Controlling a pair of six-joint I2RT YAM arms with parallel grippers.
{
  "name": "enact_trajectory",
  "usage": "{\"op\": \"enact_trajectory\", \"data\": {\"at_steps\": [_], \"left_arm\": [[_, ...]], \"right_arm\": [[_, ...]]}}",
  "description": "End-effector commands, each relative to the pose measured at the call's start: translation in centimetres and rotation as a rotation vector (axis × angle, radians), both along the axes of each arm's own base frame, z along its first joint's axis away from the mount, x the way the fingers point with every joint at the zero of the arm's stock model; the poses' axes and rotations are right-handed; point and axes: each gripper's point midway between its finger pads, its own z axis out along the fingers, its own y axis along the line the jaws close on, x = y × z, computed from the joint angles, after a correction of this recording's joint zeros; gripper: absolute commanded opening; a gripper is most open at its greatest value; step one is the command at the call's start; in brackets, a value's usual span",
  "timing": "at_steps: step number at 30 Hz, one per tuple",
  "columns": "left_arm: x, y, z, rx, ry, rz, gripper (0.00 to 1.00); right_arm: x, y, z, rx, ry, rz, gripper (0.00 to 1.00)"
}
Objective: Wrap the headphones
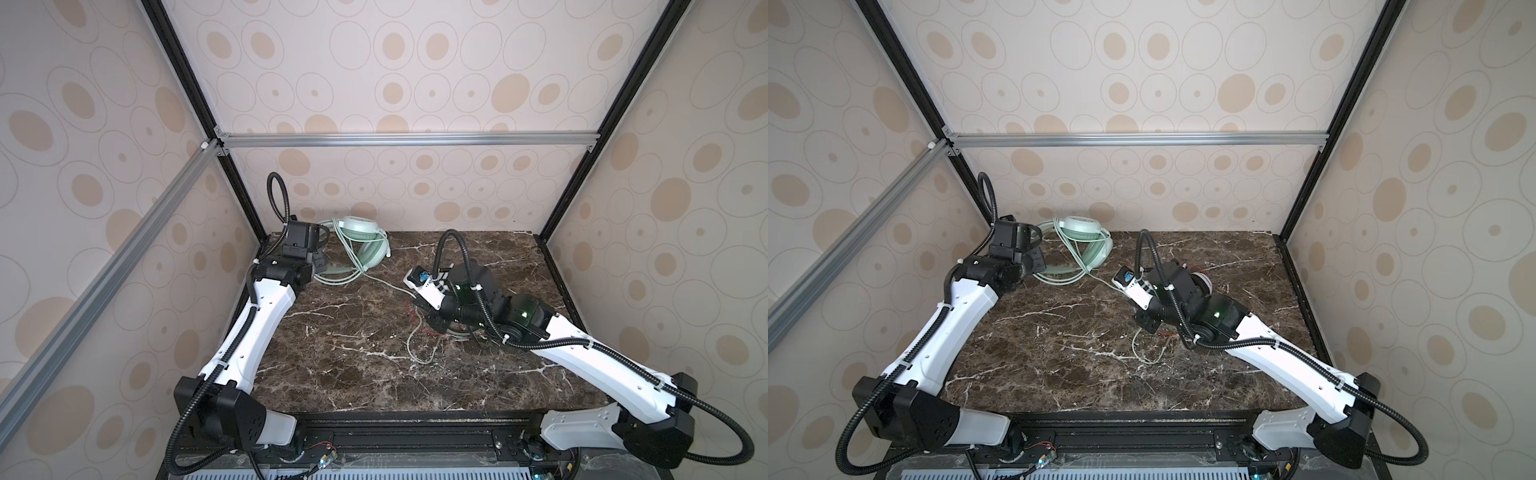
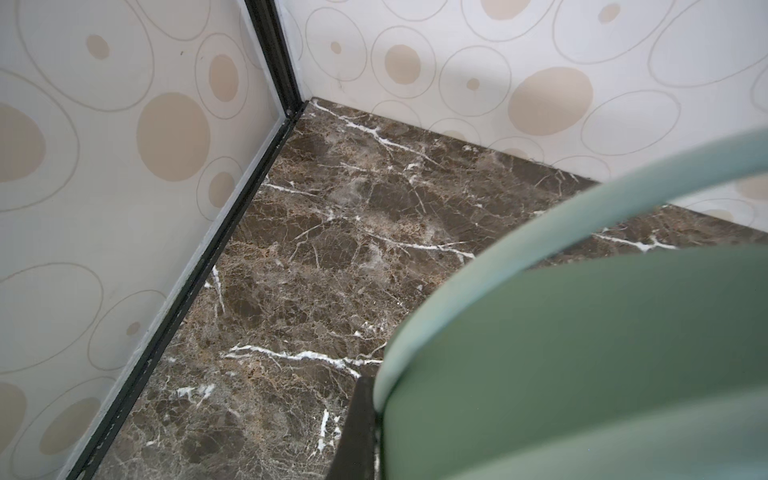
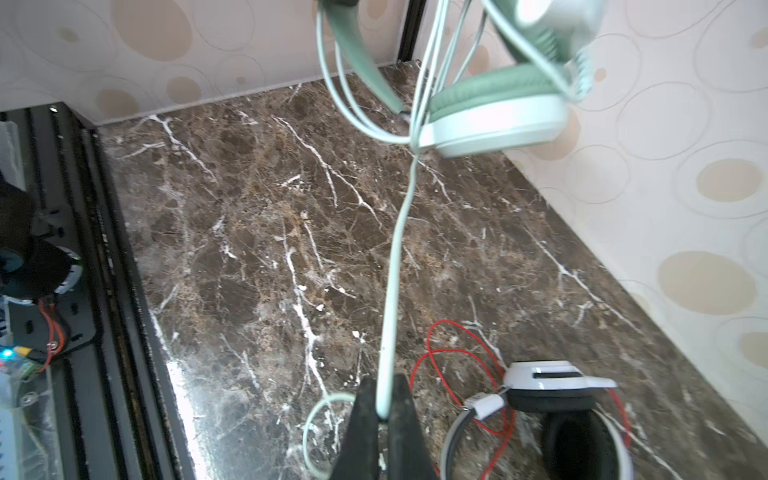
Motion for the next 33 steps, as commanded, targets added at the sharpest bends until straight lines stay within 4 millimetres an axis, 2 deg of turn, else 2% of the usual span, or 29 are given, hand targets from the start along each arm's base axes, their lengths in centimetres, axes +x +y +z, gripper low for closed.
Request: {"op": "enact_trajectory", "data": {"at_steps": [1, 4, 8, 12, 16, 19, 23, 25, 33], "left_arm": [[-0.2, 1.5, 3.6, -0.007, -0.154, 0.078, 0.0], [-0.4, 1.6, 3.7, 0.004, -0.166, 0.075, 0.0], [0.0, 0.2, 3.1, -0.018, -0.164, 0.002, 0.0], [0.4, -1.6, 2.8, -0.059, -0.167, -0.106, 0.0], [0.3, -2.0, 2.4, -0.052, -0.163, -0.137, 0.0], [0.4, -1.7, 2.0, -0.042, -0.145, -0.122, 0.0], [0.6, -1.1, 1.5, -0.031, -0.125, -0.079, 0.0], [0.6, -1.0, 1.4, -0.027, -0.119, -0.07, 0.0], [0.7, -0.8, 1.2, -0.024, -0.113, -0.057, 0.0]], "right_arm": [[1.0, -1.0, 1.6, -0.111, -0.075, -0.028, 0.0], [2.2, -0.2, 4.0, -0.121, -0.119, -0.041, 0.0], [4.3, 0.9, 6.8, -0.144, -0.196, -0.068, 0.0], [5.8, 2.1, 7.6, -0.16, -0.24, -0.078, 0.0], [6.8, 2.6, 8.2, -0.175, -0.284, -0.09, 0.0], [6.3, 3.3, 9.1, -0.167, -0.318, -0.04, 0.0], [3.8, 5.2, 9.7, -0.194, -0.413, 0.084, 0.0], [3.1, 5.9, 9.6, -0.22, -0.456, 0.107, 0.0], [2.9, 6.8, 9.5, -0.29, -0.543, 0.105, 0.0]]}}
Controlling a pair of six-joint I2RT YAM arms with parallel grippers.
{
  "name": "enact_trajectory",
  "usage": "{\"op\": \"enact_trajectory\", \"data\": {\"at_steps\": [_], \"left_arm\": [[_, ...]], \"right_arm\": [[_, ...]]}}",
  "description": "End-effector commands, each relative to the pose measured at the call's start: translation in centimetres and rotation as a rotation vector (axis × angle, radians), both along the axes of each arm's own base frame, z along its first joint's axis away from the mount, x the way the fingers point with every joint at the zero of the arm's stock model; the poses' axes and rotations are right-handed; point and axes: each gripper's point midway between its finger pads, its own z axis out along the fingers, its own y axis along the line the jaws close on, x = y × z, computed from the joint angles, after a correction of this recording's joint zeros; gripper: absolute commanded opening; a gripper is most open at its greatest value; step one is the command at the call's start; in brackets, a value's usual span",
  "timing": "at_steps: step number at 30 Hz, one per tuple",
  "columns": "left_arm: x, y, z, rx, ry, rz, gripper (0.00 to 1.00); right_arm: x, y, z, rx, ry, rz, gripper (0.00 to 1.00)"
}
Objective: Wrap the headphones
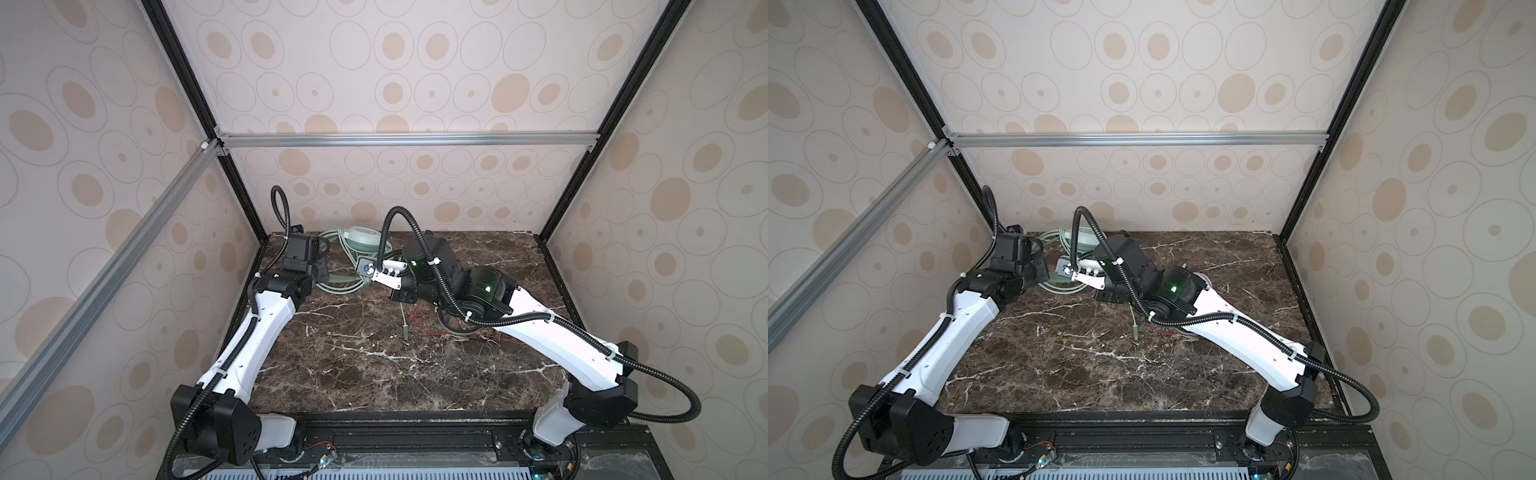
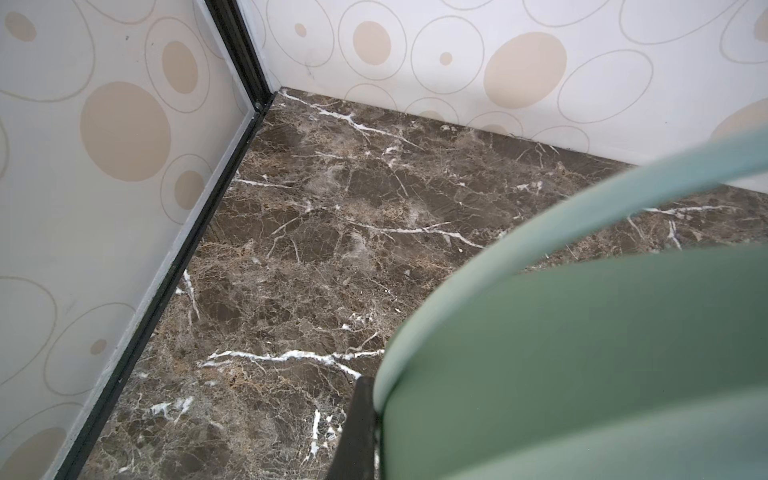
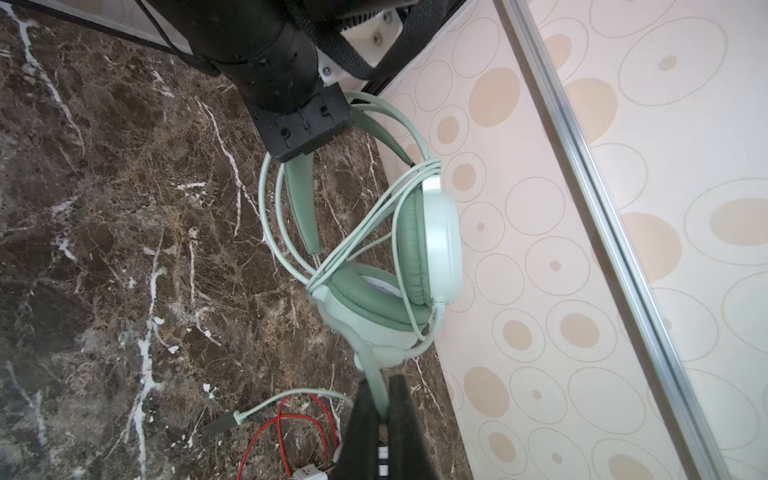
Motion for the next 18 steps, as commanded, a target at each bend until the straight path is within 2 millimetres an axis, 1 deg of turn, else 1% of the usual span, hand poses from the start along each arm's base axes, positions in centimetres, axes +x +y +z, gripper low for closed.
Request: {"op": "enact_trajectory", "data": {"at_steps": [1, 4, 6, 8, 11, 14, 16, 18], "left_arm": [[0.8, 0.5, 2.8, -0.017, -0.093, 0.043, 0.0], [0.8, 0.5, 2.7, -0.015, -0.089, 0.045, 0.0], [0.9, 0.5, 2.5, -0.015, -0.08, 0.044, 0.0], [1.0, 0.3, 2.4, -0.017, -0.077, 0.036, 0.0], [1.3, -0.3, 1.8, -0.017, -0.053, -0.004, 0.0], [1.6, -1.5, 1.3, -0.006, -0.026, -0.063, 0.0], [1.4, -2.0, 1.4, 0.015, -0.026, -0.083, 0.0], [1.1, -2.0, 1.9, 0.049, -0.038, -0.075, 0.0]], "right_arm": [[-0.1, 0.2, 2.3, 0.016, -0.126, -0.004, 0.0], [-0.9, 0.6, 2.9, 0.007, -0.225, 0.006, 0.0], [-1.8, 0.8, 3.2, 0.004, -0.278, 0.025, 0.0], [-2.3, 0.7, 3.7, 0.021, -0.31, 0.025, 0.0], [-1.7, 0.0, 4.5, 0.045, -0.363, -0.031, 0.0], [-0.8, -0.4, 4.5, 0.004, -0.408, -0.086, 0.0], [0.0, -0.7, 4.7, -0.018, -0.418, -0.143, 0.0], [0.7, -1.2, 4.9, -0.045, -0.432, -0.2, 0.0]]}}
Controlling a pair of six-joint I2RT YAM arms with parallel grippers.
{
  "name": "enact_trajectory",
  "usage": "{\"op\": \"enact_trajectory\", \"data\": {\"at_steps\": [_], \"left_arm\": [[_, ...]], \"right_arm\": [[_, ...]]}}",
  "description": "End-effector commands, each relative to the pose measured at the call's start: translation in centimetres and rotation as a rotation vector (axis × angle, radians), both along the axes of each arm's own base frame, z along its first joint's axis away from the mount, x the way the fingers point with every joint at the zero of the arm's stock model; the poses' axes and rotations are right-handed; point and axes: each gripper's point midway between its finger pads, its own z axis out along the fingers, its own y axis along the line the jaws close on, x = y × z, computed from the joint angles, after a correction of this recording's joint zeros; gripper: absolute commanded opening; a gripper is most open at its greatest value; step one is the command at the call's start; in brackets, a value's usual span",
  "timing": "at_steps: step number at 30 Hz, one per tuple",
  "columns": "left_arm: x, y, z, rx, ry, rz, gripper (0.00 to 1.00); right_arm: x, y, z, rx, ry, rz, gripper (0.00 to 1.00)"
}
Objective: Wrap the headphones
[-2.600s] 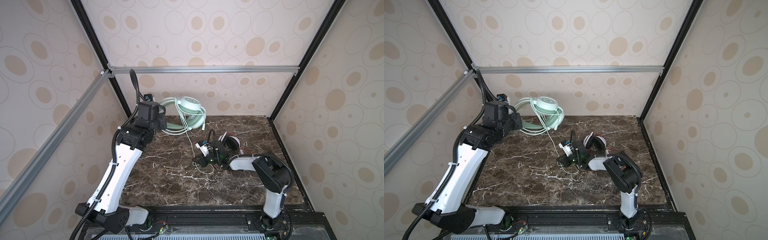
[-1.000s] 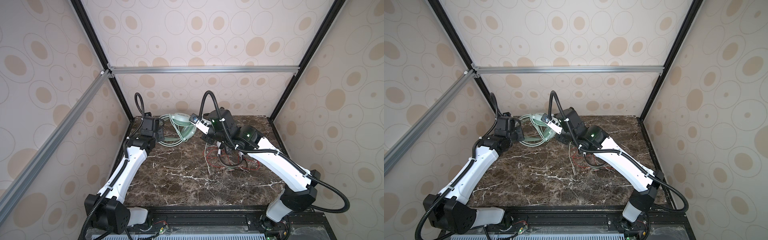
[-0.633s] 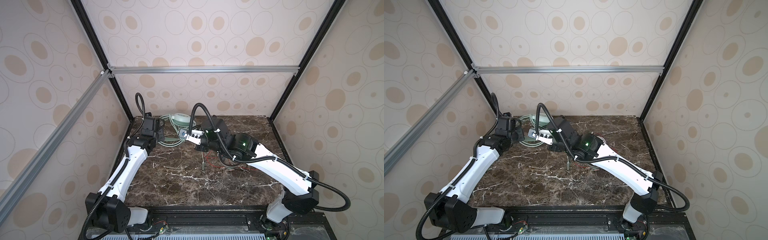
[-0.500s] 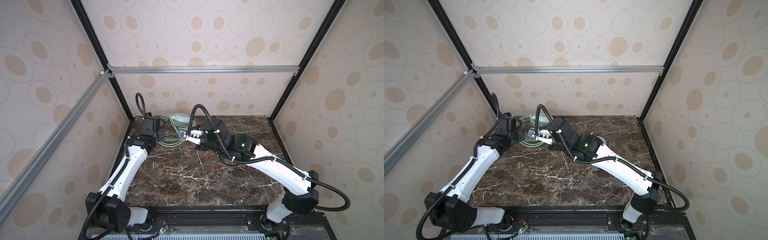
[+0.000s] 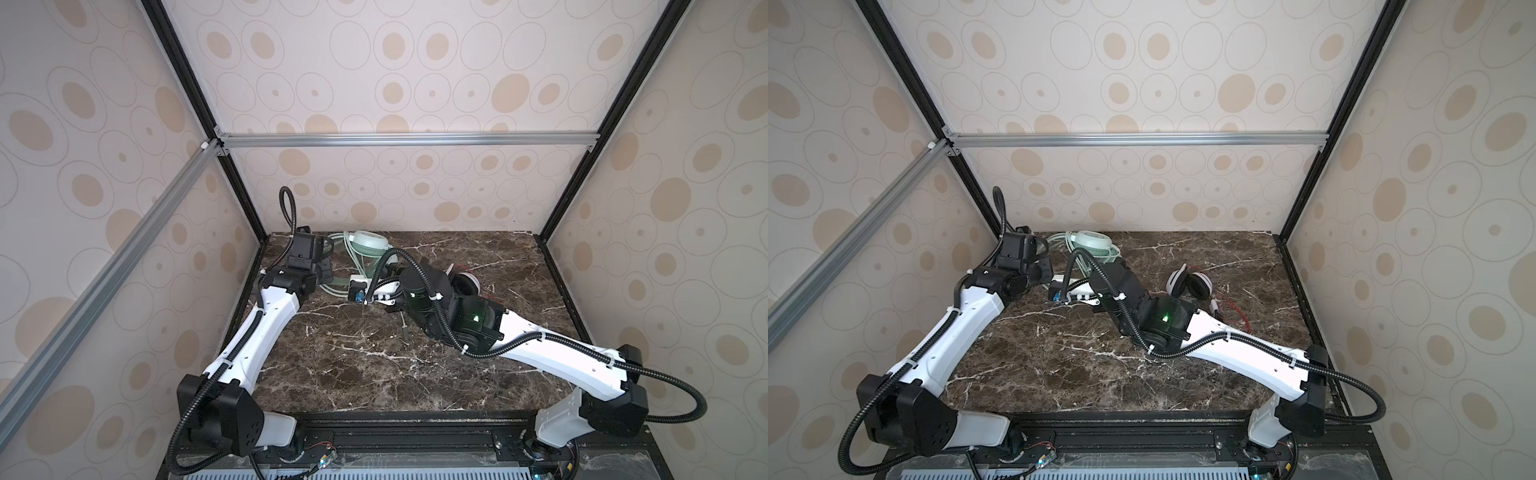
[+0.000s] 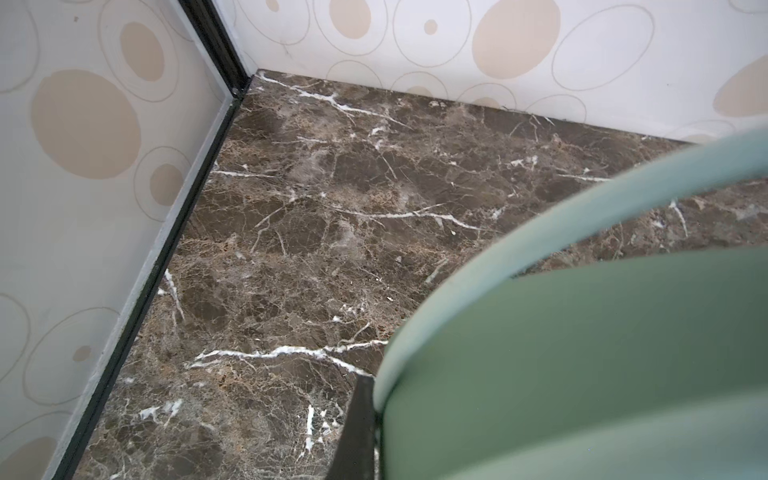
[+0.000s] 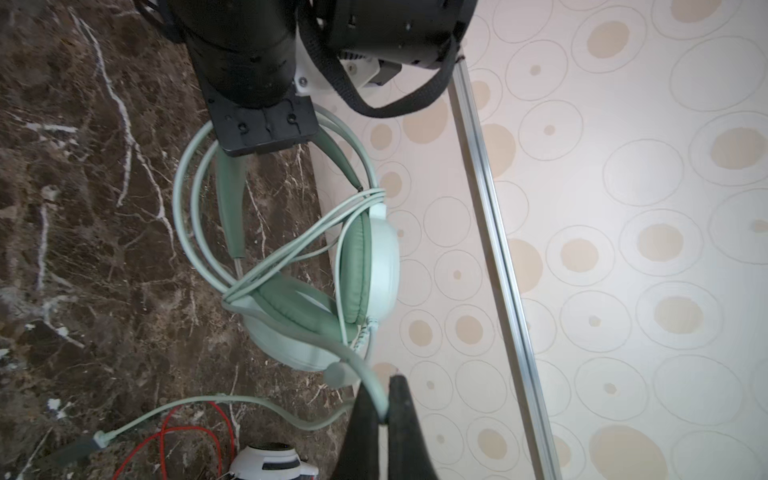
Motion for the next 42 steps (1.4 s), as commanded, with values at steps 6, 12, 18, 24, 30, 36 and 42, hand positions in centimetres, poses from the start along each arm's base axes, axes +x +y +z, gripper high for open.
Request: {"op": "enact_trajectory", "data": {"at_steps": [6, 12, 18, 24, 30, 36, 42], "left_arm": [[-0.1, -1.3, 4.4, 0.081, -0.119, -0.056, 0.0], [-0.8, -5.0, 4.6, 0.048, -0.128, -0.241, 0.0], [-1.9, -8.4, 5.0, 0.015, -0.142, -0.39, 0.0], [-2.6, -10.4, 5.0, 0.0, -0.139, -0.467, 0.0], [-3.1, -11.6, 5.0, -0.013, -0.134, -0.514, 0.0], [-3.2, -11.9, 4.8, -0.011, -0.127, -0.522, 0.0], [-3.0, -11.9, 4.3, -0.007, -0.111, -0.516, 0.0]], "right_arm": [[1.7, -2.2, 4.0, 0.069, -0.071, -0.143, 0.0], [1.7, -1.9, 2.1, 0.046, 0.025, -0.007, 0.0], [2.8, -2.8, 0.3, 0.107, 0.187, 0.196, 0.0], [5.3, -2.9, -0.6, 0.147, 0.281, 0.256, 0.0], [9.4, -2.7, -0.7, 0.239, 0.427, 0.254, 0.0], [10.8, -1.5, -2.3, 0.276, 0.551, 0.282, 0.01], [9.8, -0.8, -3.0, 0.289, 0.592, 0.34, 0.06]]}}
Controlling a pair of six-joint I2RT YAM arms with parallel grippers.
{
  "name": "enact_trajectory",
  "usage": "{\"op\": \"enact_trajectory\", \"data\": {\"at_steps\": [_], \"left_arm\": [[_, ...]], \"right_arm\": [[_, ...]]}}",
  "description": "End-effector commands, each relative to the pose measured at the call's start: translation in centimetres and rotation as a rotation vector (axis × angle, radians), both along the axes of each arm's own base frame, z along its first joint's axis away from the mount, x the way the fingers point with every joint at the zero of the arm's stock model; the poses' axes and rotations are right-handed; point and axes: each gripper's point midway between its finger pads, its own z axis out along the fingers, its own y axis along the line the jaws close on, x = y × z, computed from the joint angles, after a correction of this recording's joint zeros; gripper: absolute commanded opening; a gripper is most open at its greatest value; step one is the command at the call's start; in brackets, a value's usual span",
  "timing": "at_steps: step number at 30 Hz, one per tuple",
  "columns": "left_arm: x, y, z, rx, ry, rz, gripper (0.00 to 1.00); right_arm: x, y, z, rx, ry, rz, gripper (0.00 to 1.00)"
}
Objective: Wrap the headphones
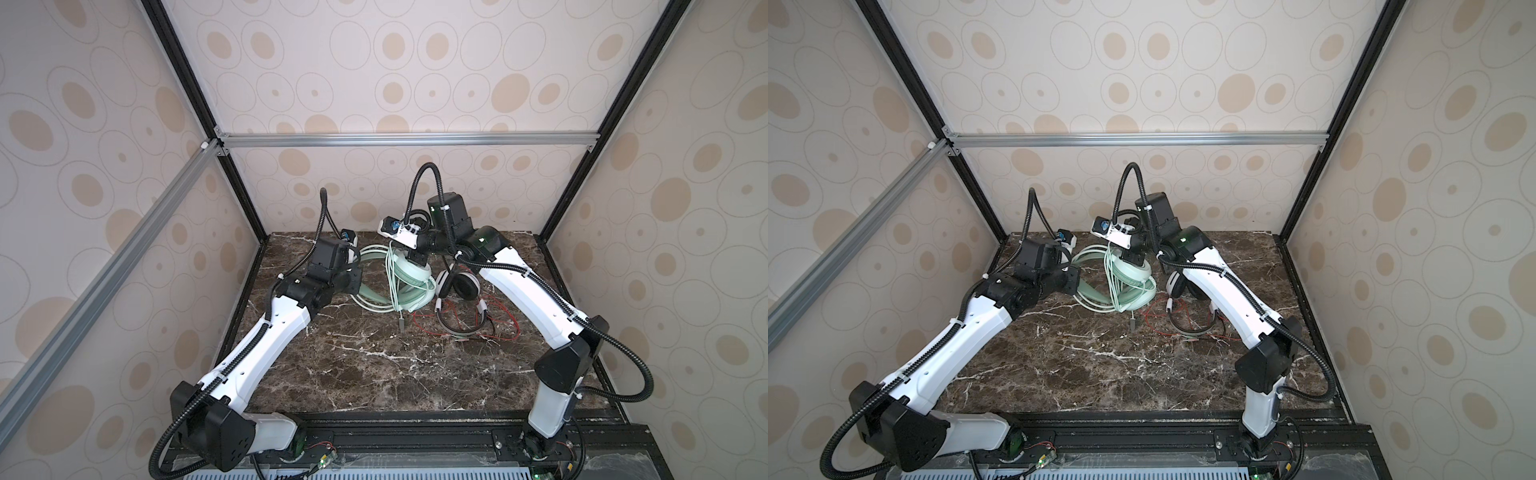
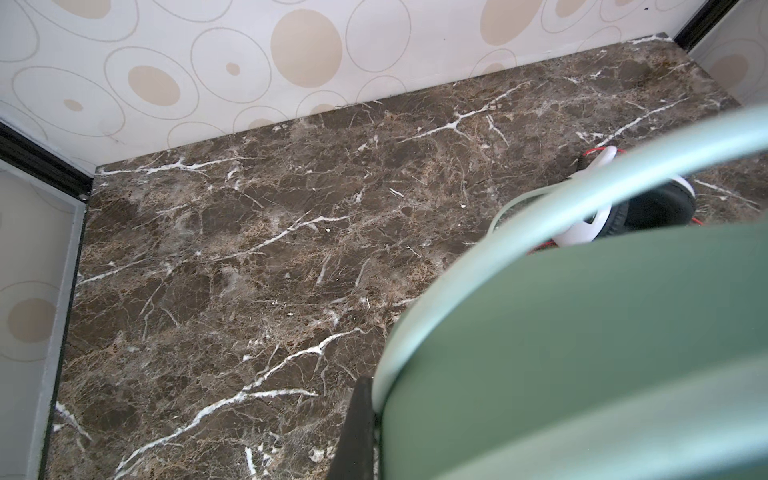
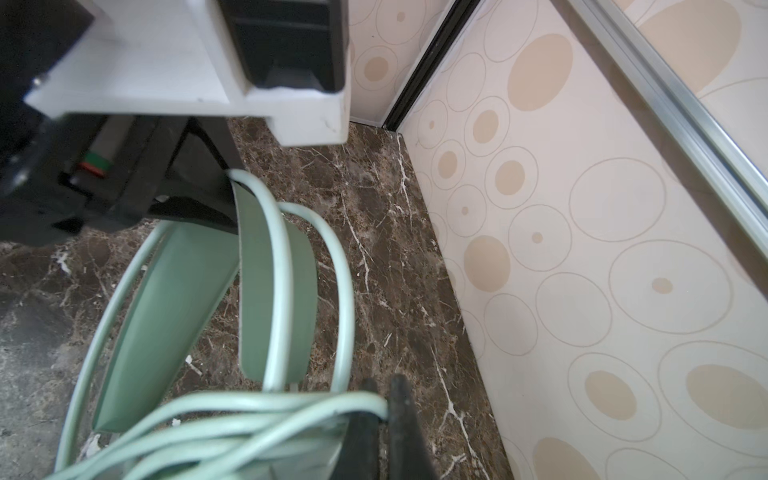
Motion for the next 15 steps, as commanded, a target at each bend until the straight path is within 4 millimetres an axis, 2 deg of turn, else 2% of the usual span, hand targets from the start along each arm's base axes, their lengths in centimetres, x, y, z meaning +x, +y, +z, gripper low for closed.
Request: {"op": "enact_trajectory", "data": {"at_steps": [1, 6, 11, 15], "left_arm": [[-0.1, -1.5, 2.2, -0.049, -0.055, -0.053, 0.0], [0.2, -1.5, 1.5, -0.038, -0.036, -0.047, 0.0], [0.3, -1.4, 1.3, -0.03, -0.032, -0.04, 0.0], [0.4, -1.3, 1.0, -0.021, -0.025, -0.034, 0.0]], "right_arm": [[-1.2, 0.5, 1.3, 0.068, 0.005, 0.059, 0.06], [-1.6, 0.3, 2.0, 0.111, -0.035, 0.06, 0.07], [-0.6, 0.0, 0.8, 0.08, -0.02, 0.011, 0.09], [-1.0, 0.0, 0.9, 0.097, -0.006, 0.017, 0.11]]}}
